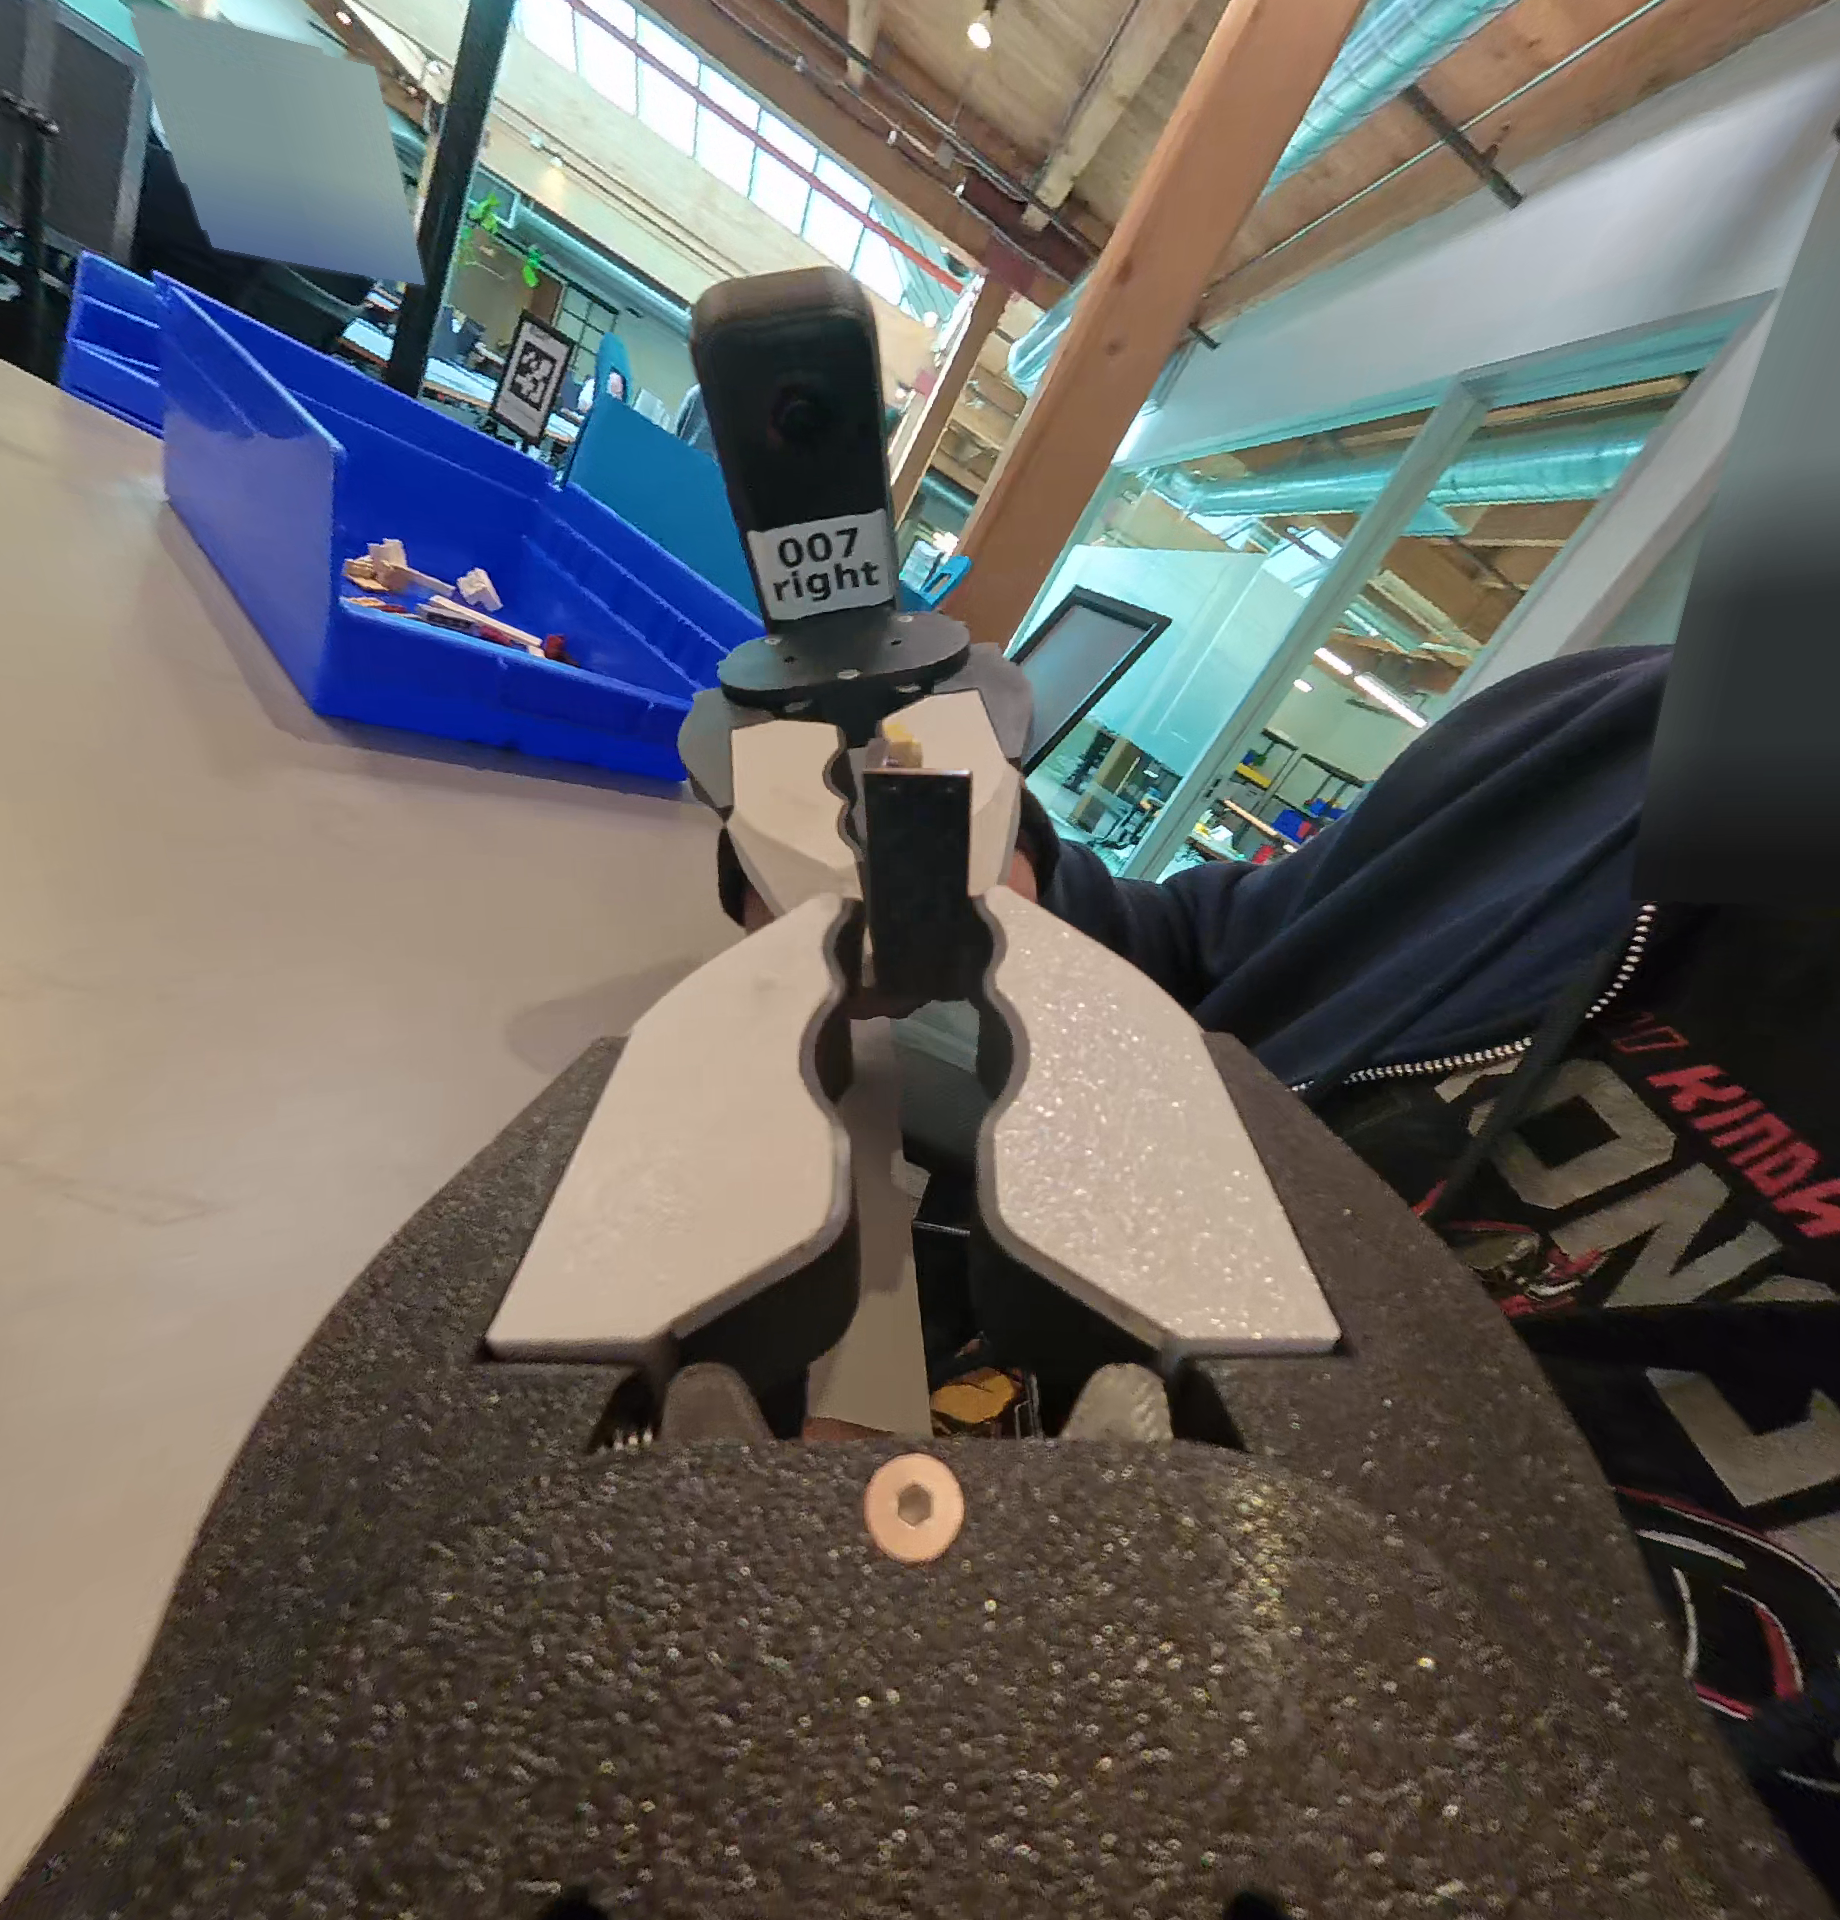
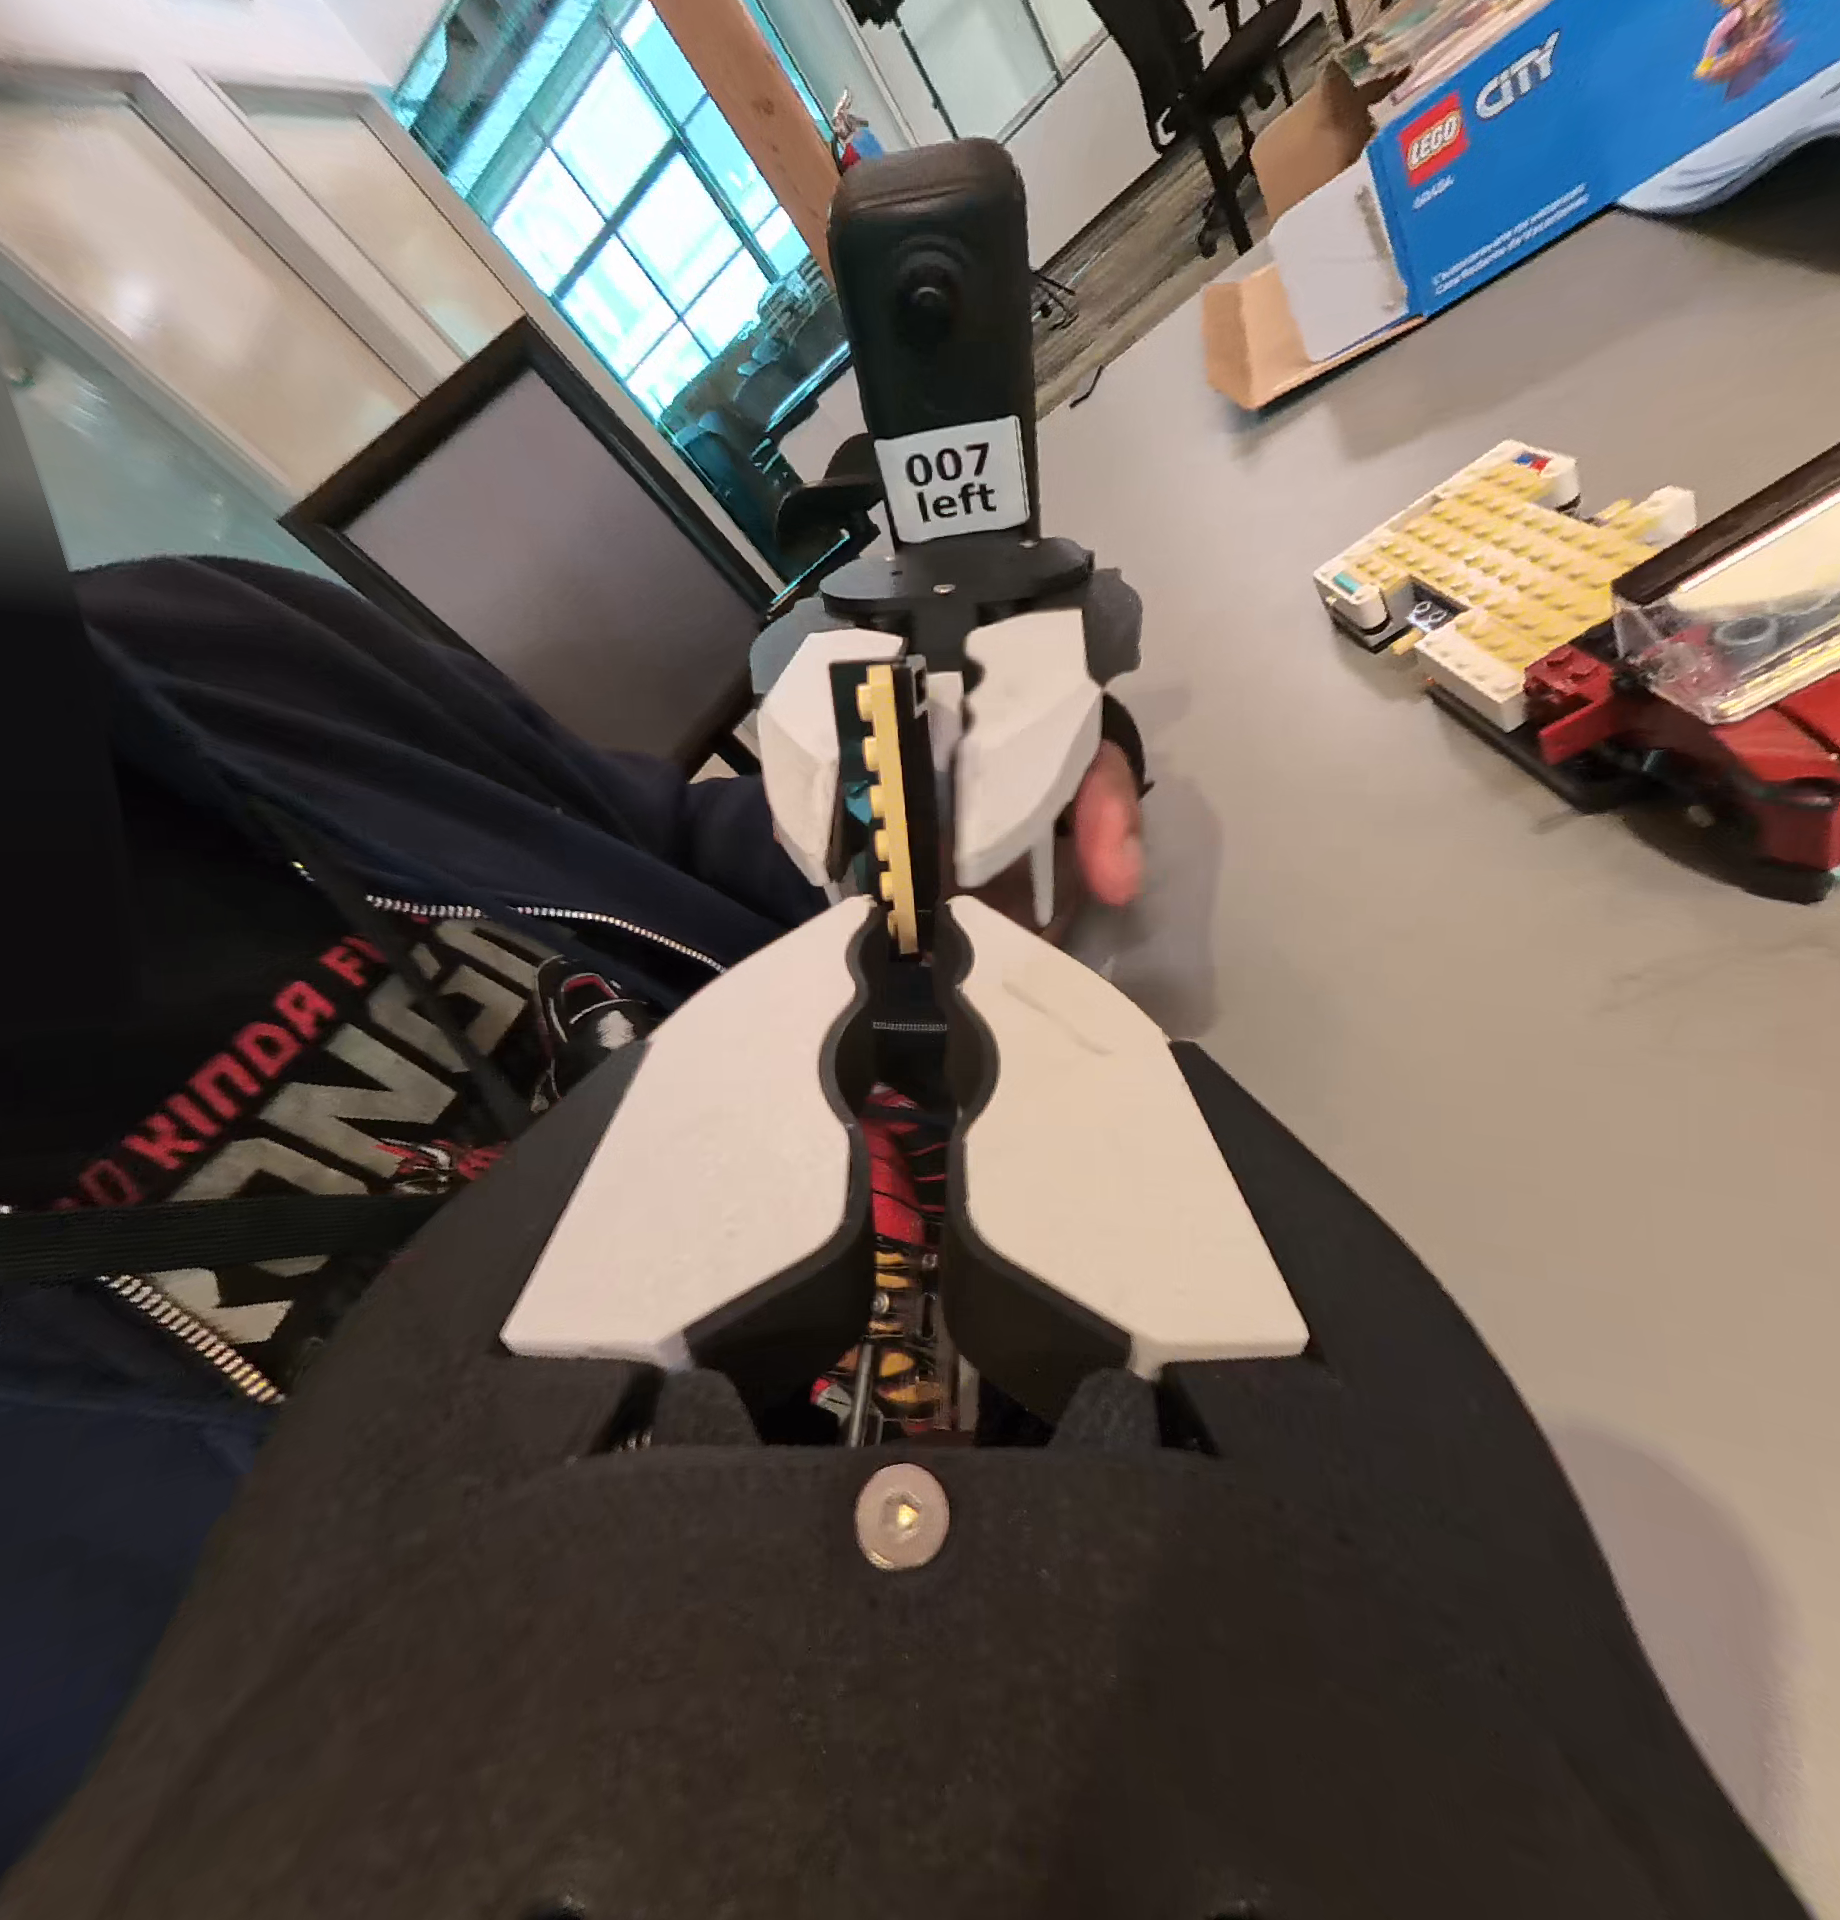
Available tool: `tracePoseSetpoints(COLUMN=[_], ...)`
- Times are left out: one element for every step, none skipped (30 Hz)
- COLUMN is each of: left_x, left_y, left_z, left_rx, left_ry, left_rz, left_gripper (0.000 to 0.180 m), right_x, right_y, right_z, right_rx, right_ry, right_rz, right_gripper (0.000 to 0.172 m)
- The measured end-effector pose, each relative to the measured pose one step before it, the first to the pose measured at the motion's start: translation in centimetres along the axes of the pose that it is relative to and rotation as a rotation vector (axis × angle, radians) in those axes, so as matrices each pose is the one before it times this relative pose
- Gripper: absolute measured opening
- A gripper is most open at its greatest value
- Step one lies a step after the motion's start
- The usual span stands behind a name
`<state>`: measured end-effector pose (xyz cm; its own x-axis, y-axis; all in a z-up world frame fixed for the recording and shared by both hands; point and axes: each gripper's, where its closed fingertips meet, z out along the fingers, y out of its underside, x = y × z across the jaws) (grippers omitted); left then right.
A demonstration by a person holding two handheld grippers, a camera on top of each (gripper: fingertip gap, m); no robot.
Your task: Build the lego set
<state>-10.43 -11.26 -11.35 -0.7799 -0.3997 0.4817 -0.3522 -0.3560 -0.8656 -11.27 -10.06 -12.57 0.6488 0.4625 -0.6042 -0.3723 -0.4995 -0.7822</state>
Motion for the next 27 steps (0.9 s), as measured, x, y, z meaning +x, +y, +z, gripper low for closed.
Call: tracePoseSetpoints(left_x=[0.031,-0.060,-0.072,-0.095,-0.091,-0.058,0.008,0.010,-0.063,-0.079,-0.093,-0.028,-0.024,-0.021,-0.025,-0.018,-0.037,-0.068,-0.058,-0.087,-0.082,-0.060,-0.026,0.004,0.009,-0.032,-0.095], left_y=[-0.044,-0.064,-0.061,-0.083,-0.094,-0.112,-0.113,-0.113,-0.088,-0.128,-0.037,0.001,-0.077,-0.100,-0.050,-0.048,-0.043,-0.034,-0.012,-0.025,0.007,0.023,0.056,0.053,0.033,0.011,-0.024], left_z=[0.013,0.014,0.009,0.035,0.020,0.028,0.036,0.066,0.098,0.062,0.045,0.046,-0.004,-0.027,-0.032,-0.043,-0.031,-0.017,-0.014,-0.008,0.015,0.022,0.049,0.052,0.035,0.039,0.001], left_rx=[0.0075,0.0091,0.0094,0.0104,0.0119,0.0118,0.0139,0.0152,0.0146,0.0164,0.0082,0.0032,0.0074,0.0088,0.0060,0.0057,0.0039,0.0035,0.0021,0.0031,0.0004,-0.0018,-0.0030,-0.0033,-0.0019,-0.0007,0.0020], left_ry=[0.0080,0.0021,0.0023,-0.0016,-0.0029,-0.0017,0.0023,0.0025,-0.0025,-0.0038,-0.0036,-0.0011,-0.0034,-0.0027,-0.0022,-0.0022,-0.0035,-0.0064,-0.0075,-0.0096,-0.0089,-0.0086,-0.0061,-0.0049,-0.0032,-0.0041,-0.0062], left_rz=[-0.0096,-0.0123,-0.0132,-0.0114,-0.0082,-0.0069,-0.0078,-0.0106,-0.0127,-0.0112,-0.0113,-0.0061,-0.0008,-0.0011,-0.0031,-0.0012,-0.0008,0.0002,0.0036,0.0040,0.0039,0.0050,0.0060,0.0073,0.0063,0.0024,-0.0017], left_gripper=[0.017,0.017,0.017,0.017,0.017,0.017,0.017,0.017,0.017,0.017,0.017,0.017,0.017,0.017,0.017,0.017,0.017,0.017,0.017,0.016,0.017,0.017,0.017,0.017,0.017,0.017,0.017], right_x=[0.072,0.041,0.054,0.081,0.060,0.020,-0.029,0.010,0.073,0.092,0.086,0.022,0.039,0.021,0.022,0.018,0.037,0.057,0.072,0.070,0.060,0.048,0.019,-0.003,0.010,0.068,0.102], right_y=[-0.017,-0.049,-0.046,-0.065,-0.079,-0.081,-0.079,-0.021,-0.049,-0.053,0.032,0.011,-0.070,-0.057,-0.029,-0.037,-0.016,-0.010,-0.007,-0.015,0.027,0.050,0.069,0.073,0.041,0.019,-0.041], right_z=[-0.001,-0.029,-0.029,-0.043,-0.039,-0.042,-0.035,-0.034,-0.034,-0.031,0.001,0.020,0.016,0.036,0.040,0.044,0.052,0.047,0.045,0.030,0.003,-0.009,-0.030,-0.043,-0.036,-0.009,-0.010], right_rx=[-0.0014,-0.0019,-0.0046,-0.0056,-0.0079,-0.0112,-0.0133,-0.0168,-0.0155,-0.0125,-0.0178,-0.0155,-0.0093,-0.0086,-0.0089,-0.0065,-0.0053,-0.0042,-0.0040,-0.0035,-0.0062,-0.0086,-0.0103,-0.0116,-0.0101,-0.0085,-0.0045], right_ry=[-0.0009,-0.0001,0.0042,0.0100,0.0122,0.0123,0.0119,0.0163,0.0223,0.0228,0.0214,0.0160,0.0176,0.0153,0.0108,0.0050,0.0034,0.0024,0.0010,0.0008,0.0016,0.0040,0.0053,0.0059,0.0075,0.0118,0.0138], right_rz=[0.0083,0.0077,0.0072,0.0038,0.0014,0.0004,-0.0043,-0.0105,-0.0166,-0.0184,-0.0145,-0.0117,-0.0135,-0.0118,-0.0018,0.0040,0.0068,0.0105,0.0127,0.0143,0.0130,0.0066,0.0014,0.0029,0.0014,-0.0009,0.0002], right_gripper=[0.008,0.008,0.008,0.008,0.008,0.008,0.008,0.008,0.008,0.009,0.009,0.009,0.009,0.009,0.009,0.009,0.009,0.009,0.009,0.009,0.009,0.009,0.009,0.009,0.009,0.009,0.009])
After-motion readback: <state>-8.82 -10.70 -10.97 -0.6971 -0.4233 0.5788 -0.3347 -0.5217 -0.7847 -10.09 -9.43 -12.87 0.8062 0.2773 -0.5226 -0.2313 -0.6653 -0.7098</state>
